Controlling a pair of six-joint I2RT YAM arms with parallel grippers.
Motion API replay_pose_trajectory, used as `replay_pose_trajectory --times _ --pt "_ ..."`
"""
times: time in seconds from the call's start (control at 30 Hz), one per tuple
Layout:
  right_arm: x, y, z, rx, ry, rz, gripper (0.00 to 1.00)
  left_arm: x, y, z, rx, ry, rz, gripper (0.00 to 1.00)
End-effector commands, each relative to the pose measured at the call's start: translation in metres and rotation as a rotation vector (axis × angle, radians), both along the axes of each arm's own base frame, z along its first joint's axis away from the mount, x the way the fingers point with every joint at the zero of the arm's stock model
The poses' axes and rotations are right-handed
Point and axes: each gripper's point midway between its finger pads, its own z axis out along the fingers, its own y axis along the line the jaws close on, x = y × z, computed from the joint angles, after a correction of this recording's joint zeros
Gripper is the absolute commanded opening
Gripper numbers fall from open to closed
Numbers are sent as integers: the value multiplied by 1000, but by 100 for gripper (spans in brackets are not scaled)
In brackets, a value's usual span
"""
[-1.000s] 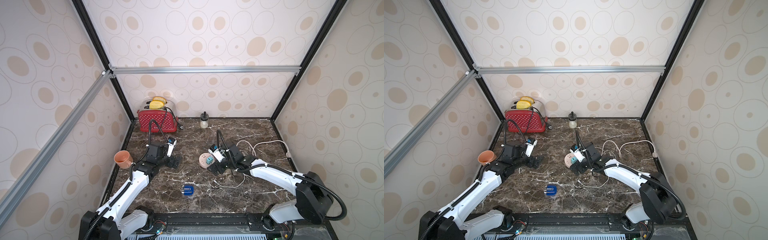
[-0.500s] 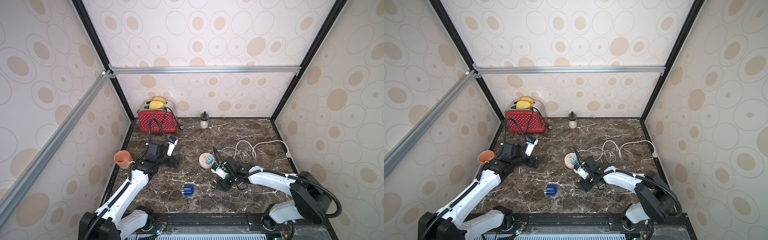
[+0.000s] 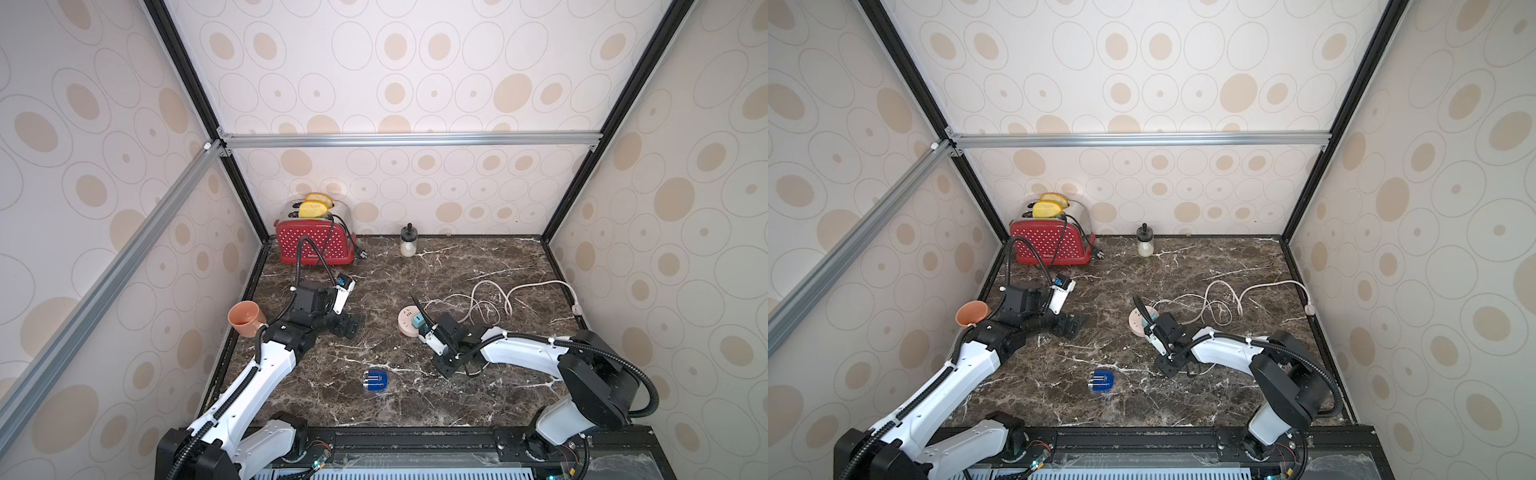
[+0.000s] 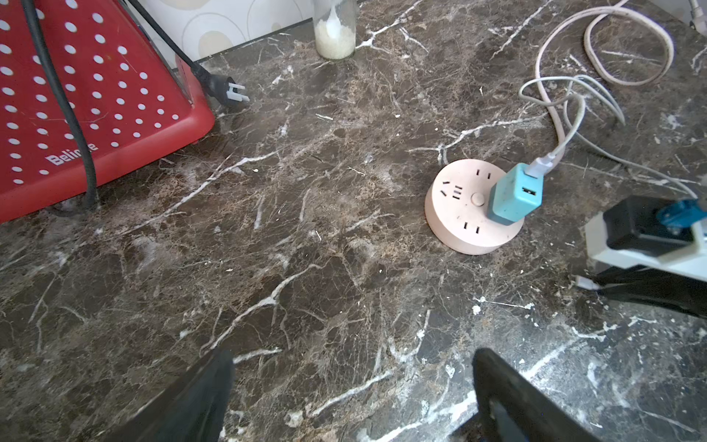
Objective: Charge the electric shaver
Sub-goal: Pick up the charging cable from the center of the board.
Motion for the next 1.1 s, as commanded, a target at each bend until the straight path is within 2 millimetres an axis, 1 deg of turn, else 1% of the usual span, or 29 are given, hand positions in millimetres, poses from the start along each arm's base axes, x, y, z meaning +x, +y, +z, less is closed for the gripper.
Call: replay_pose_trajectory --times 0.0,0.03,0.1,0.23,0.33,0.5,0.57,0.67,0.73,0.8,0.87,0.93,1.07 --pt "-18 -20 -16 -88 64 -9 2 0 -1 17 -18 -26 -13 99" --pt "-17 -19 -14 -85 58 -3 0 0 -3 16 -25 -20 -18 99" --pt "-14 -16 -6 -64 34 17 0 -1 -6 17 -39 -9 -29 99" --pt "-10 -5 25 47 -51 69 0 -5 -16 17 -83 13 -71 99" --pt "-15 0 45 111 -71 122 0 -8 -24 14 -115 53 -103 99" --pt "-30 -1 63 136 -25 189 0 -8 -32 7 -151 107 -119 99" --pt "-33 4 74 178 -33 218 0 -9 -44 8 -221 139 -155 99" --pt "-31 17 96 278 -94 259 0 -16 -68 8 -347 251 -235 98" --pt "-29 24 110 327 -136 295 0 -26 -87 10 -467 362 -314 94" --pt "-27 29 120 350 -160 324 0 -34 -100 9 -551 463 -351 89" --pt "-27 35 127 369 -176 356 0 -41 -109 6 -604 536 -367 87" --pt "-23 40 133 384 -196 369 0 -50 -119 5 -612 565 -400 87" --pt "-15 49 145 414 -237 388 0 -58 -144 14 -692 599 -443 87"
